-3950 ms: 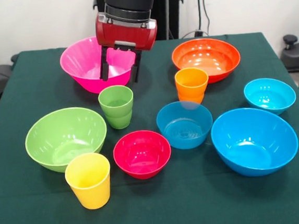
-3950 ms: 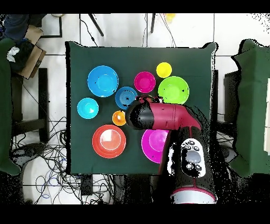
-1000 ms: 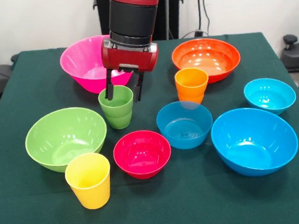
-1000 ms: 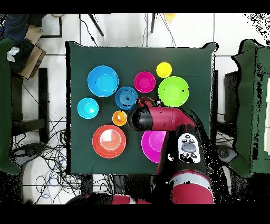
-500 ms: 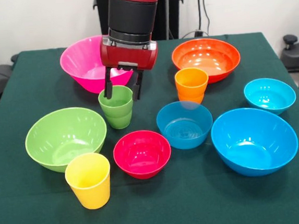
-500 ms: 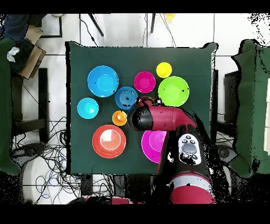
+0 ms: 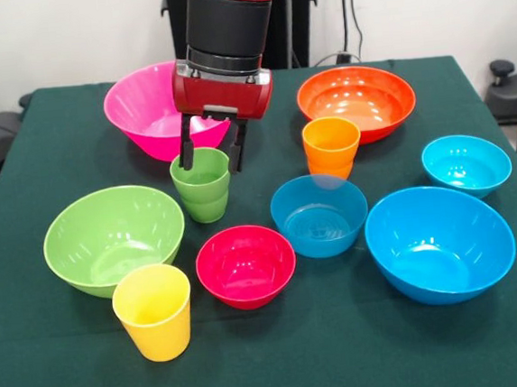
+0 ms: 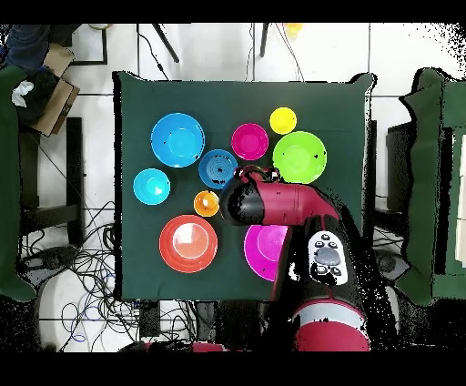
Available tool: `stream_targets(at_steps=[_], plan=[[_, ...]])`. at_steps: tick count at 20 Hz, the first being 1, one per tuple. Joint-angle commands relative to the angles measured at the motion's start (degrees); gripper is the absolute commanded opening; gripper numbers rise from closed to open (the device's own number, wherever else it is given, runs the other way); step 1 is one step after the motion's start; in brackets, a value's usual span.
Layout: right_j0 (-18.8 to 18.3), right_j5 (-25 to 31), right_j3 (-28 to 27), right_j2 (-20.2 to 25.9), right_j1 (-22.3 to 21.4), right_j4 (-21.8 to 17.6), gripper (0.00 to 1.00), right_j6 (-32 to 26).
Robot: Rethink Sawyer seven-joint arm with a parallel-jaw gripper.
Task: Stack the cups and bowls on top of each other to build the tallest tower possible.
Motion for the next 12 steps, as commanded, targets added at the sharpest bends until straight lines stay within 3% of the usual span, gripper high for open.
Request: stream_targets(at_steps=[1,12], plan=[[0.17,5.70,1.52,3.99,1.04,-0.66,1.00,2.95],[0.28,4.61,1.93,3.78,1.15,-0.66,1.00,3.63]])
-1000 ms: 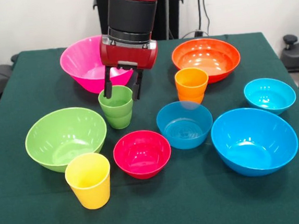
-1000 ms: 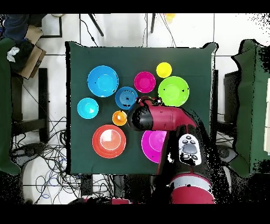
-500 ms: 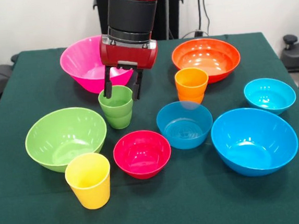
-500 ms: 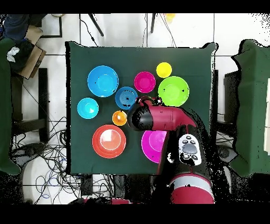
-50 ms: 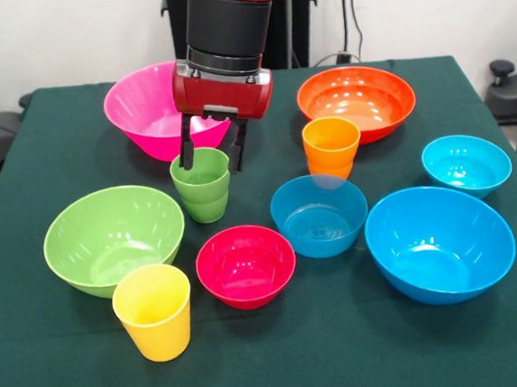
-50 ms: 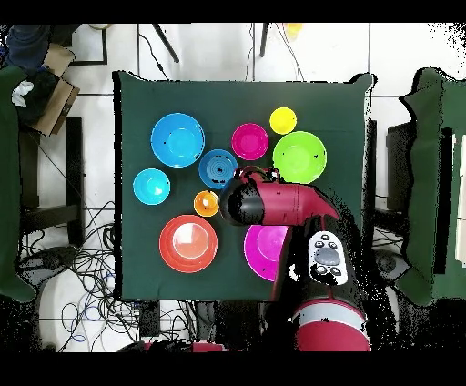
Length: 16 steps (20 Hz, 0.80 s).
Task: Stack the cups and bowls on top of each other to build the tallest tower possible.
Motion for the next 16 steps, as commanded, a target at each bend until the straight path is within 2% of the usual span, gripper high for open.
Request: stream_targets(at_steps=[1,6,16], plan=[[0.29,4.60,1.83,3.78,1.14,-0.64,1.00,3.65],[-0.19,-0.79,3.16,3.98,1.61,0.57,1.00,7.39],[0.62,-0.67,3.14,3.04,1.48,0.55,1.00,7.76]])
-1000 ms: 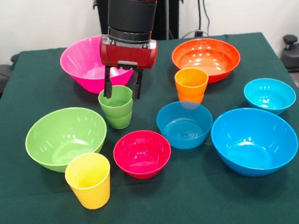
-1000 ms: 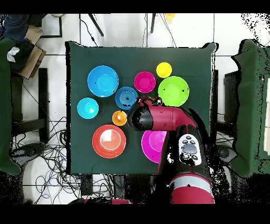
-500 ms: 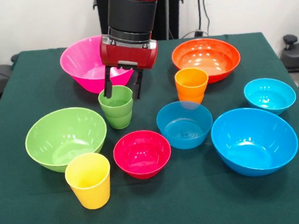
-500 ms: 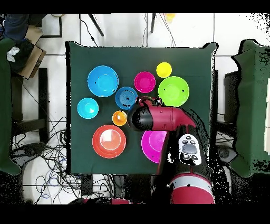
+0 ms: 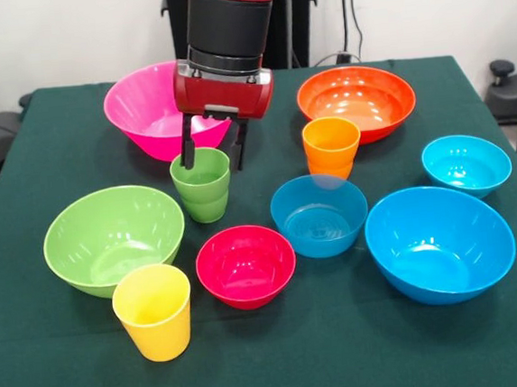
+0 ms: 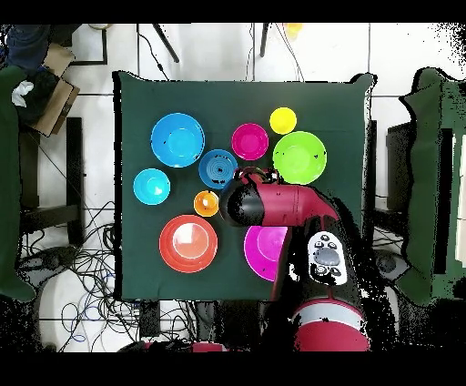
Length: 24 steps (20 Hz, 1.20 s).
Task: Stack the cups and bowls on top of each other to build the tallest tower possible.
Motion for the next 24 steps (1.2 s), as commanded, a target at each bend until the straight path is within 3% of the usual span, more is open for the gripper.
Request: stream_targets(at_steps=[1,24], plan=[[0.61,-0.65,2.86,3.07,1.43,0.55,1.00,7.75],[0.74,0.57,2.81,3.17,1.07,0.81,1.00,7.30]])
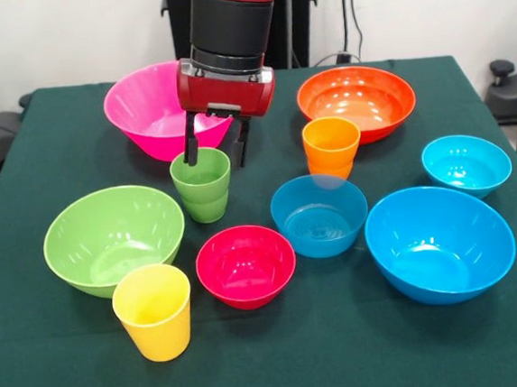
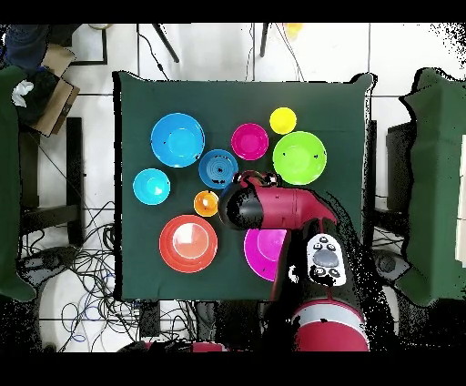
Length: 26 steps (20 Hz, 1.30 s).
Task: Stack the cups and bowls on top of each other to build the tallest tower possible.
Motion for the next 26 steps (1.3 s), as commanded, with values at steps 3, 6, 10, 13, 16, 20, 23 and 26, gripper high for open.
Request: stream_targets(at_steps=[3,6,10,13,16,20,23,26], plan=[[0.67,0.69,1.65,3.22,1.07,0.77,1.00,7.13],[0.27,0.93,1.99,3.85,1.27,1.07,1.00,7.11],[-1.54,-0.10,3.15,5.82,2.35,1.77,1.00,7.46],[-1.55,-0.44,3.30,5.23,2.17,1.78,1.00,7.83],[-1.83,0.11,3.26,5.25,1.89,1.76,1.00,7.40],[-2.02,1.07,3.29,4.96,1.03,1.69,1.00,6.92],[-1.49,0.73,3.99,4.52,0.71,1.57,1.00,7.35],[-1.14,0.77,4.00,4.20,0.73,1.53,1.00,7.47]])
